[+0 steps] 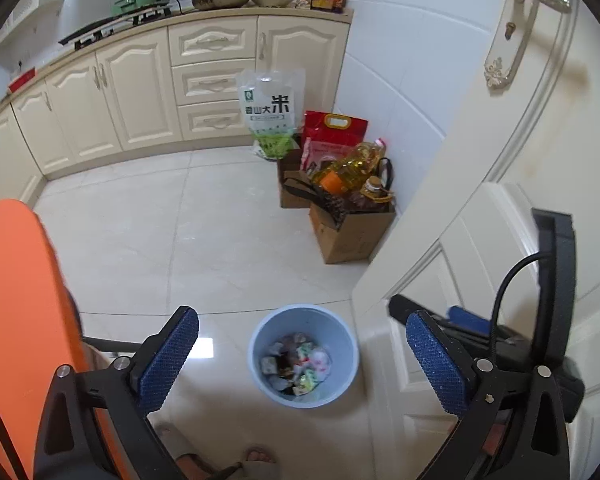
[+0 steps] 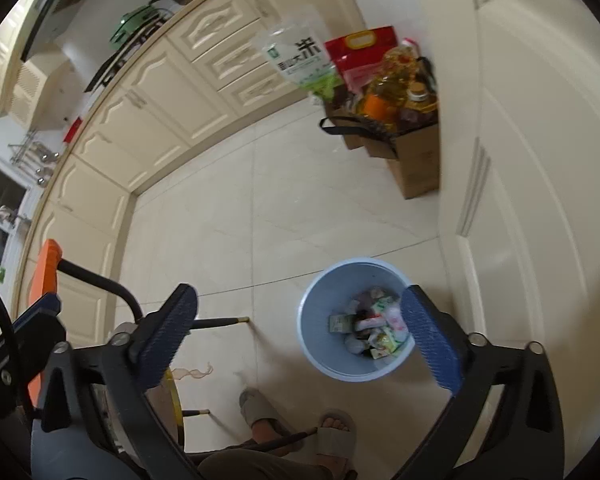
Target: Collect trash
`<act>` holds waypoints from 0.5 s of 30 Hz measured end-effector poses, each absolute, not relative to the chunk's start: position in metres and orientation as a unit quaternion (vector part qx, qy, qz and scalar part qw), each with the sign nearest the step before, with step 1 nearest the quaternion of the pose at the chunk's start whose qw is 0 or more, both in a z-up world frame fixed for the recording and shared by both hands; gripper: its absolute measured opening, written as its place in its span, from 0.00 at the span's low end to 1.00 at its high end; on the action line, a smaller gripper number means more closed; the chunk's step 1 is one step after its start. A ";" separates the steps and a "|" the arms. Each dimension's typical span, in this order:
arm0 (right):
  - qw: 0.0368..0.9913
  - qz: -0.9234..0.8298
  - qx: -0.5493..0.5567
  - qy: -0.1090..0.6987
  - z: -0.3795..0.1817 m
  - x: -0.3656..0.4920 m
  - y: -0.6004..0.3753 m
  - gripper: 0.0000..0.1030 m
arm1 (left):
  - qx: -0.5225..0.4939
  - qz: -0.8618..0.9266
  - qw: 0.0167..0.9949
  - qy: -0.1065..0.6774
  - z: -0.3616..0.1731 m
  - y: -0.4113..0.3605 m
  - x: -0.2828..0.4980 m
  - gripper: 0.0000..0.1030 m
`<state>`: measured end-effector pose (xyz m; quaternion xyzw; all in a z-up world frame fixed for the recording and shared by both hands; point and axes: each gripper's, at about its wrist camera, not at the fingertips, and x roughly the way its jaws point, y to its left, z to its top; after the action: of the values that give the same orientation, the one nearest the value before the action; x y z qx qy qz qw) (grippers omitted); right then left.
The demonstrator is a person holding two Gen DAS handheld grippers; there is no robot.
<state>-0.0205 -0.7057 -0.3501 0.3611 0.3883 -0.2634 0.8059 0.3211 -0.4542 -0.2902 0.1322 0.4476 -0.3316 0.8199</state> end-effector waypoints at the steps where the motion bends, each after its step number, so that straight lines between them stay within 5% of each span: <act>1: 0.805 -0.269 0.358 0.389 -0.347 -0.022 -0.704 1.00 | 0.135 -0.328 0.823 0.444 -0.288 -0.455 0.317 0.99; 15: 0.851 -0.287 0.287 0.333 -0.226 -0.039 -0.622 1.00 | 0.101 -0.307 0.883 0.341 -0.213 -0.356 0.230 0.99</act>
<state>-0.0388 -0.6218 -0.2259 0.2867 0.3329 -0.2870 0.8512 0.2298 -0.3556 -0.2133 0.1013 0.3405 -0.3072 0.8828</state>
